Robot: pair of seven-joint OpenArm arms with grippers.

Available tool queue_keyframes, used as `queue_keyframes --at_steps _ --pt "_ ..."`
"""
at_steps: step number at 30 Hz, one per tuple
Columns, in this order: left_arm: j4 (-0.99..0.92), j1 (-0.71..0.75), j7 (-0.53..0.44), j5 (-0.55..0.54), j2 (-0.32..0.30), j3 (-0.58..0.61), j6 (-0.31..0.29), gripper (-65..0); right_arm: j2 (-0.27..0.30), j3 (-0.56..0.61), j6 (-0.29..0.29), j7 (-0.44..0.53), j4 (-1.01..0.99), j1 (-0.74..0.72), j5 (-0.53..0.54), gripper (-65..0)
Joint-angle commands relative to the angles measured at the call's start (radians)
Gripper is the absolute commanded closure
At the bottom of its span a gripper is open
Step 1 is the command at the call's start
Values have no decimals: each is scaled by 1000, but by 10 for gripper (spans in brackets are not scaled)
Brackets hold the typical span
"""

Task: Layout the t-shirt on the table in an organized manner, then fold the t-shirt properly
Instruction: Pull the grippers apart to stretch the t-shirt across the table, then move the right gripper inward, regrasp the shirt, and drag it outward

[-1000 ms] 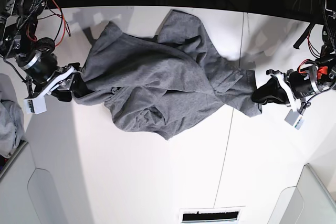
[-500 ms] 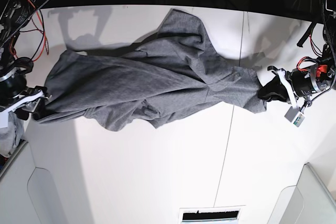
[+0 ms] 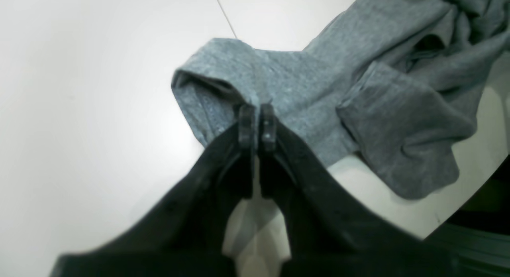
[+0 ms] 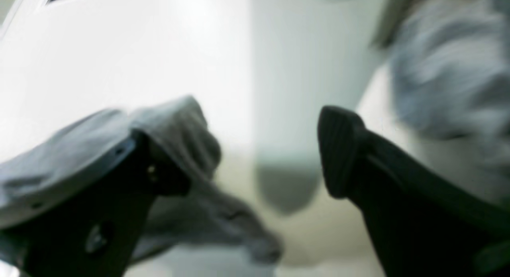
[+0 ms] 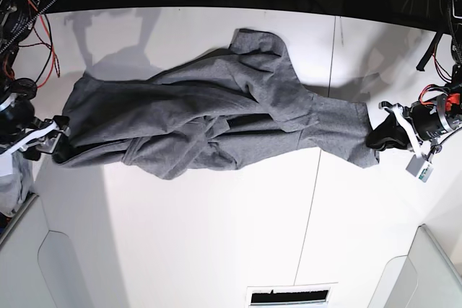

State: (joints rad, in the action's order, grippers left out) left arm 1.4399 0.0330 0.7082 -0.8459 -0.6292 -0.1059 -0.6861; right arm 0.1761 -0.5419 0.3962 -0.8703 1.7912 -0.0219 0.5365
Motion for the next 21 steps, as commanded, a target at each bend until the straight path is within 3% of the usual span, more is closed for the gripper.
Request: queue_keyframes --at_steps 1,6,11,14,16,18,21 --pt "12 -17 -28 -13 -22 -11 -10 0 4 3 34 9 15 -12 55 -454" --pt "12 -16 -54 29 -22 -11 -10 -206 -51 5 87 13 16 -3 130 -454" --pt "-12 -16 -55 44 -22 -11 -10 -220 -74 8 115 56 16 -19 114 -454" --pt "-31 -16 -53 35 -22 -11 -10 -220 -69 25 175 -24 16 -10 169 -453" --pt "-32 -16 -52 27 -21 -11 -10 -220 -24 95 216 -78 16 19 211 -453" --pt "-32 -16 -53 12 -19 -11 -10 -220 45 204 221 -51 16 48 119 -453" --pt "-32 -16 -53 -4 -16 -10 -10 -220 140 380 204 89 13 67 -160 -453"
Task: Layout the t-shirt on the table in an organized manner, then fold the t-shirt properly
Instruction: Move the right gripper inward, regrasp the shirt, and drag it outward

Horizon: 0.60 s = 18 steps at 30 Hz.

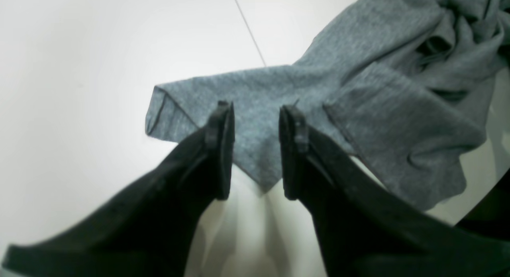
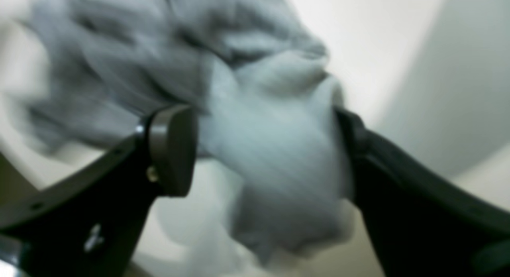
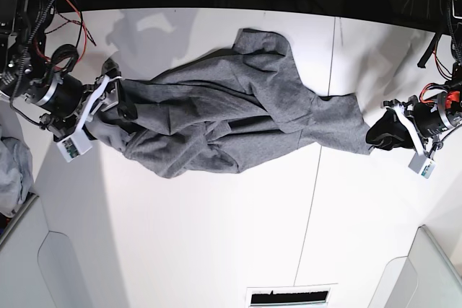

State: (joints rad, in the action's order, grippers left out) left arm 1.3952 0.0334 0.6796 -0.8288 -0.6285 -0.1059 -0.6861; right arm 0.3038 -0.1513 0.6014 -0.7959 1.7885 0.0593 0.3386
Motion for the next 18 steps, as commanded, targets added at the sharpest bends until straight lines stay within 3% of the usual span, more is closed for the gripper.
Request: queue_keyframes --at_steps 1,4,7,11,16,18 --pt "12 -16 -24 -23 -13 -10 -10 -220 33 43 -11 58 11 -14 -40 -453" --pt "12 -16 6 -36 3 -10 -11 -220 64 172 -22 93 -15 -15 -187 -453" --pt "12 -14 36 -66 19 -10 -12 -220 67 284 -23 81 -42 -15 -219 -453" --pt "12 -14 28 -72 31 -10 -12 -220 64 357 -75 80 -28 -18 -136 -453" --pt "11 -13 11 -20 30 -10 -11 -224 58 357 -74 58 -11 -16 -24 -453" --pt "5 -13 8 -11 30 -10 5 -264 58 362 -74 59 -13 -14 -29 -453"
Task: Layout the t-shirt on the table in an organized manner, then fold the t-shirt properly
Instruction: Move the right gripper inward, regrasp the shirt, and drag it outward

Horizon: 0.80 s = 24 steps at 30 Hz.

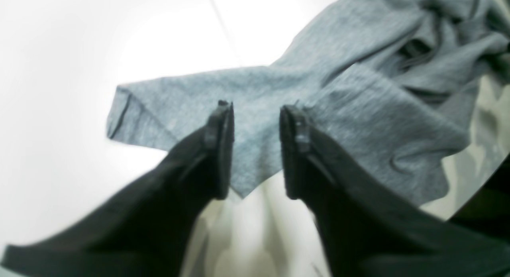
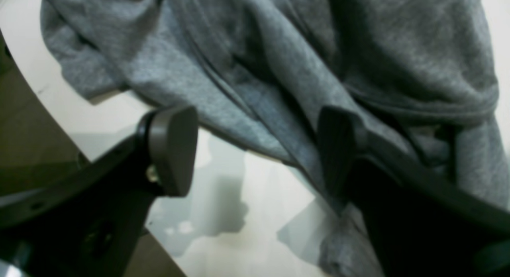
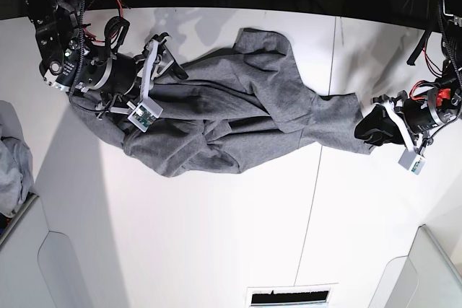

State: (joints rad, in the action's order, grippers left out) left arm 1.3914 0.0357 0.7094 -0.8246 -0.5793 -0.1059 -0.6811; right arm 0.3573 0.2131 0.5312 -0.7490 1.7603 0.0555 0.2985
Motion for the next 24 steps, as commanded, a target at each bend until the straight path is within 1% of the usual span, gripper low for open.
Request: queue_keyframes --at_steps 1,3,4,6,8,9,12,15,18,19,20,21,22,23,24 --pt "-1 -16 -25 -15 -19 -9 0 -293 5 4 -5 17 11 -11 -5 -453" --pt "-29 -16 -52 3 -18 3 0 -340 3 15 -29 46 -10 -11 -43 -453" --pt "-47 -16 -73 23 -18 16 0 -346 -3 17 -47 61 -32 -14 -63 -453" --pt "-85 -17 -113 61 -10 50 0 -346 -27 16 -65 93 -92 -27 -102 -453" --pt "-112 -19 -148 95 10 74 4 -346 -52 16 -67 119 -152 -51 -112 -453" --pt "-119 -19 -166 106 25 75 10 -346 -65 16 -86 131 -171 -63 -112 -452" --pt "-132 -19 -200 152 71 75 54 -346 -109 16 -148 155 -204 -91 -131 -444" --pt "-162 -19 -228 229 108 75 94 -346 -154 16 -170 154 -223 -115 -178 -445" --pt "-193 -19 -261 249 129 75 102 -334 -195 16 -208 158 -230 -140 -183 -444" --pt "-197 -19 -266 261 134 75 102 -291 -208 16 -217 158 -237 -150 -191 -444" --pt "-199 -19 -269 270 139 75 102 -230 -217 17 -226 159 -250 -161 -201 -444" --pt "-200 -19 -268 273 142 75 102 -154 -227 16 -229 165 -273 -172 -211 -439" --pt "-200 -19 -268 276 144 75 102 -82 -232 17 -230 179 -302 -183 -220 -411" --pt "-200 -19 -267 276 145 75 101 -16 -241 17 -230 195 -335 -196 -229 -357" --pt "-200 -19 -267 276 144 75 102 0 -245 17 -230 212 -372 -211 -240 -281"
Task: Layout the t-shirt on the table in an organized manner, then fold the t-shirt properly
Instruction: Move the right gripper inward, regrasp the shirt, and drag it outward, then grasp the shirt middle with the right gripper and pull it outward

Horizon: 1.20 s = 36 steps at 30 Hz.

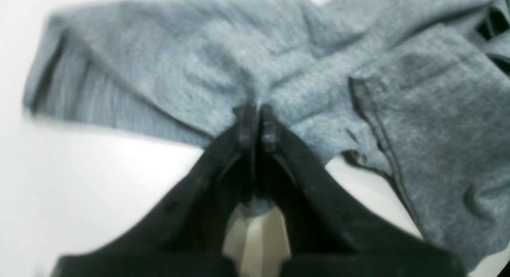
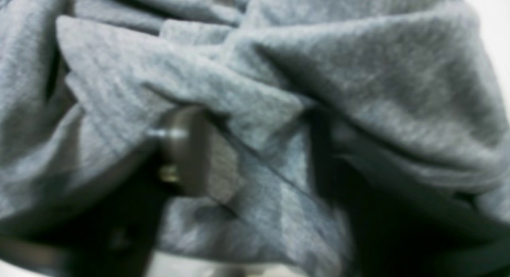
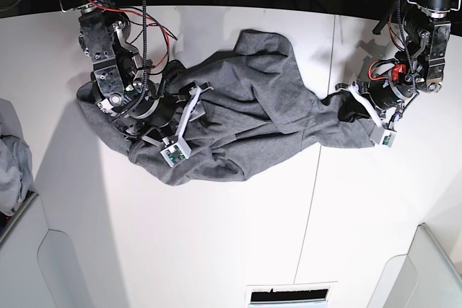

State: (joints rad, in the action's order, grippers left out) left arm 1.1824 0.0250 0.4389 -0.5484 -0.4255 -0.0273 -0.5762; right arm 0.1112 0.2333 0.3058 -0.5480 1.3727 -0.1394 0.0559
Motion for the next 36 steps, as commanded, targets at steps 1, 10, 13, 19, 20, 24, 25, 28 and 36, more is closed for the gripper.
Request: queue_keyframes --at_steps 1,10,13,19,20,24,25,28,36 --pt "10 -8 5 0 -11 -4 -3 0 -2 -3 -3 26 -19 -31 0 -190" --pt "24 -11 3 -39 -125 -16 -3 0 -9 -97 -4 26 30 -121 -33 0" --pt "24 -11 7 -37 -152 -48 21 0 -9 -195 -4 6 85 -128 2 0" --pt "27 -11 56 -70 -199 -102 -17 0 24 -361 -3 -15 124 -134 69 0" --pt "33 -11 83 -116 -203 -109 -60 0 38 -382 -3 -27 124 -134 81 0" --pt "65 -8 255 -330 -209 -110 -122 0 87 -450 -4 -130 124 -130 87 -65" --pt "68 -7 283 -361 -209 -110 -122 0 98 -467 -4 -169 124 -127 87 -162" --pt "68 2 307 -387 -209 -110 -122 -125 131 -528 -4 -217 124 -85 114 -361" --pt "114 11 309 -523 -201 -168 -122 -251 151 -695 114 -212 141 69 451 -369"
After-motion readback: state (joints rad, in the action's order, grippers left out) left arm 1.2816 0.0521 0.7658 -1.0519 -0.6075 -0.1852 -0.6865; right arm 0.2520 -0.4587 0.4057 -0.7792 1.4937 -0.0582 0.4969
